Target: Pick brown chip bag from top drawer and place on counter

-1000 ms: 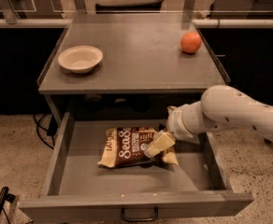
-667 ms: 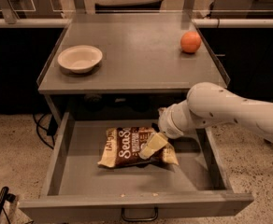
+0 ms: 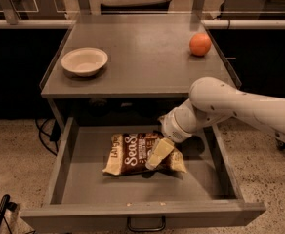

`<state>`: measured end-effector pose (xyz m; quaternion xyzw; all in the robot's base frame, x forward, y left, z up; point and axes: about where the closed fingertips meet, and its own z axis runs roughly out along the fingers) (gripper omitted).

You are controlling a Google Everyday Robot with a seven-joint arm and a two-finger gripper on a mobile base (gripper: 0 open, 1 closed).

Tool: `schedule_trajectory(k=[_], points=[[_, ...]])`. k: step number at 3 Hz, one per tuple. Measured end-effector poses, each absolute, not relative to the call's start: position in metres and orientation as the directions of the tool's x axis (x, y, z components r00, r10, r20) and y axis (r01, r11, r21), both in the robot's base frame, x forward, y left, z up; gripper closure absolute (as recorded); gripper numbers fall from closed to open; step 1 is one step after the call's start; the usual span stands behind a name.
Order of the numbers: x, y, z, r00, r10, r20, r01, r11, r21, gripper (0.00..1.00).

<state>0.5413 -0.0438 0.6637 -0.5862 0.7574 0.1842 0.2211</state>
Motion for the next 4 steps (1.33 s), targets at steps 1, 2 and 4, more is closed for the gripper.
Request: schedule_trajectory(k=[1, 2, 4], points=[[0.530, -0.049, 0.665, -0.219, -0.794, -0.567, -0.972, 0.225, 0.062, 0.00], [0.503, -0.063, 0.675, -0.231, -0.767, -0.598, -0.969, 0.236, 0.071, 0.00], [0.505, -0.056, 0.665, -0.226, -0.783, -0.580, -0.972, 0.225, 0.075, 0.00]])
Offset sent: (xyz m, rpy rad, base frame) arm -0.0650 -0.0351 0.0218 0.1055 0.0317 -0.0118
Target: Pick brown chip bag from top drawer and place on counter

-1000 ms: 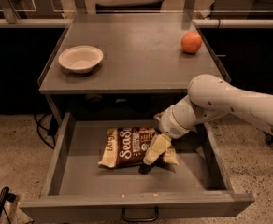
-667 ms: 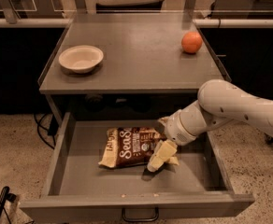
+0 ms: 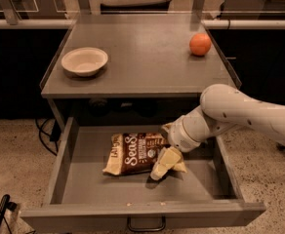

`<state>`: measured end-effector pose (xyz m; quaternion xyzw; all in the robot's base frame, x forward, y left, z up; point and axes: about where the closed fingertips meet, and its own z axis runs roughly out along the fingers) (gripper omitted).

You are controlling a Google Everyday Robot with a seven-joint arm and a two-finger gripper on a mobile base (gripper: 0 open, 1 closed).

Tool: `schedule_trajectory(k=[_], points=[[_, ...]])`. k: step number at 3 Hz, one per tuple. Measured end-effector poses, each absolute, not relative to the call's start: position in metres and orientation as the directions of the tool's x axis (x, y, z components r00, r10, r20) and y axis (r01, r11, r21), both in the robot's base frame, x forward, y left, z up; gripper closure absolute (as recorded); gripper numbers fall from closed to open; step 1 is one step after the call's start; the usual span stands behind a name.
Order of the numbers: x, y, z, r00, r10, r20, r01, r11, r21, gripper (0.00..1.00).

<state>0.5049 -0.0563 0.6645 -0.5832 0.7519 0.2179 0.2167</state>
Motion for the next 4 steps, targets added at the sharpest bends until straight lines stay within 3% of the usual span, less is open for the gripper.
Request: schedule_trajectory(k=[1, 2, 4], points=[[0.5012, -0.0590, 0.6495, -0.250, -0.781, -0.572, -0.966, 0.241, 0.092, 0.00], [0.5007, -0.0592, 0.6476, -0.252, -0.781, -0.572, -0.965, 0.243, 0.094, 0.17], [0.5006, -0.0592, 0.6476, -0.252, -0.781, -0.572, -0.965, 0.243, 0.094, 0.63]])
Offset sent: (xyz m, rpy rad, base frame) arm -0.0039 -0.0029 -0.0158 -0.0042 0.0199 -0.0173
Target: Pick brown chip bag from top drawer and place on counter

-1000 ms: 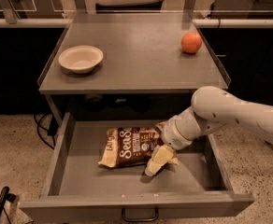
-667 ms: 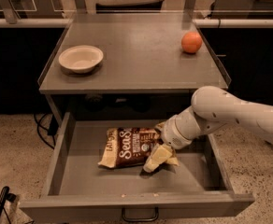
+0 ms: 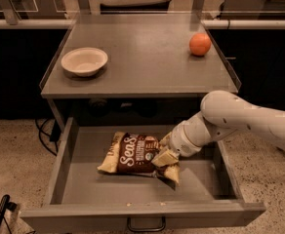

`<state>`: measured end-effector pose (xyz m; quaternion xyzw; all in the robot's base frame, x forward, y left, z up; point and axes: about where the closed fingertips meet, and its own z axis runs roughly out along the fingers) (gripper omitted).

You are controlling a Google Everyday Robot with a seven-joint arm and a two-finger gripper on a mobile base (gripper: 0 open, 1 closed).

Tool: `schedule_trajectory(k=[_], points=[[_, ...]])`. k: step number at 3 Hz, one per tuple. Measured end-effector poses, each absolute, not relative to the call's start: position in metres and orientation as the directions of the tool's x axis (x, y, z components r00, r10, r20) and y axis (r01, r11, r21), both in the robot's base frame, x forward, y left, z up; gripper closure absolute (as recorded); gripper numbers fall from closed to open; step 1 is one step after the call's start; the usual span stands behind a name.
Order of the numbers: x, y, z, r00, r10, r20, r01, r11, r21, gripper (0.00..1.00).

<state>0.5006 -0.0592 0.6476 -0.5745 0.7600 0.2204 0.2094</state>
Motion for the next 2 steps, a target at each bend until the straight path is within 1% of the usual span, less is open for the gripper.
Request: schedule_trajectory(k=[1, 2], points=[[0.5006, -0.0592, 0.6476, -0.252, -0.781, -0.572, -0.965, 0.243, 0.094, 0.86], [0.5006, -0.0591, 0.6476, -0.252, -0.781, -0.572, -0.966, 0.243, 0.095, 1.00]])
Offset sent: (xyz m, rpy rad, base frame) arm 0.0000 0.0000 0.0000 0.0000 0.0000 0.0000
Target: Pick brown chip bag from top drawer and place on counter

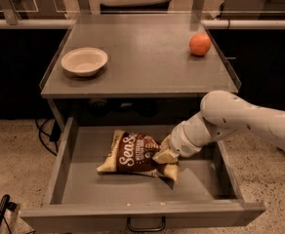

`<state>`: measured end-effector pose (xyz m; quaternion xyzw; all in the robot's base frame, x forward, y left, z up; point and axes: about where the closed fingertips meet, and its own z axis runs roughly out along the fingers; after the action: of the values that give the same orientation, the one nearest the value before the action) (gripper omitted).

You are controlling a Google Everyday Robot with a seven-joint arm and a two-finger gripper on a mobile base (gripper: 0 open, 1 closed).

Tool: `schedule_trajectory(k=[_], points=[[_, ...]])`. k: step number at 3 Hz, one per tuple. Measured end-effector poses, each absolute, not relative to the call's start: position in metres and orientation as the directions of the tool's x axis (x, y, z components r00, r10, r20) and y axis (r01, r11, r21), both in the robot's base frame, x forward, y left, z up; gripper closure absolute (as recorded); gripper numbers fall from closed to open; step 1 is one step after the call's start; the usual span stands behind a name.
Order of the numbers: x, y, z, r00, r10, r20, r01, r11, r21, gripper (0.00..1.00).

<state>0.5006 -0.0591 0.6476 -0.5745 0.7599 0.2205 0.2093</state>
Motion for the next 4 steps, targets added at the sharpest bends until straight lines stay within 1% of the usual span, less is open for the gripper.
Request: schedule_trajectory(k=[1, 2, 3, 4], points=[[0.501, -0.059, 0.648, -0.252, -0.781, -0.572, -0.965, 0.243, 0.095, 1.00], [0.502, -0.056, 0.649, -0.264, -0.772, -0.578, -0.964, 0.236, 0.125, 1.00], [0.519, -0.064, 0.676, -0.282, -0.744, -0.606, -0.959, 0.233, 0.160, 1.00], [0.542, -0.080, 0.758, -0.238, -0.696, -0.677, -0.970, 0.204, 0.131, 1.00]])
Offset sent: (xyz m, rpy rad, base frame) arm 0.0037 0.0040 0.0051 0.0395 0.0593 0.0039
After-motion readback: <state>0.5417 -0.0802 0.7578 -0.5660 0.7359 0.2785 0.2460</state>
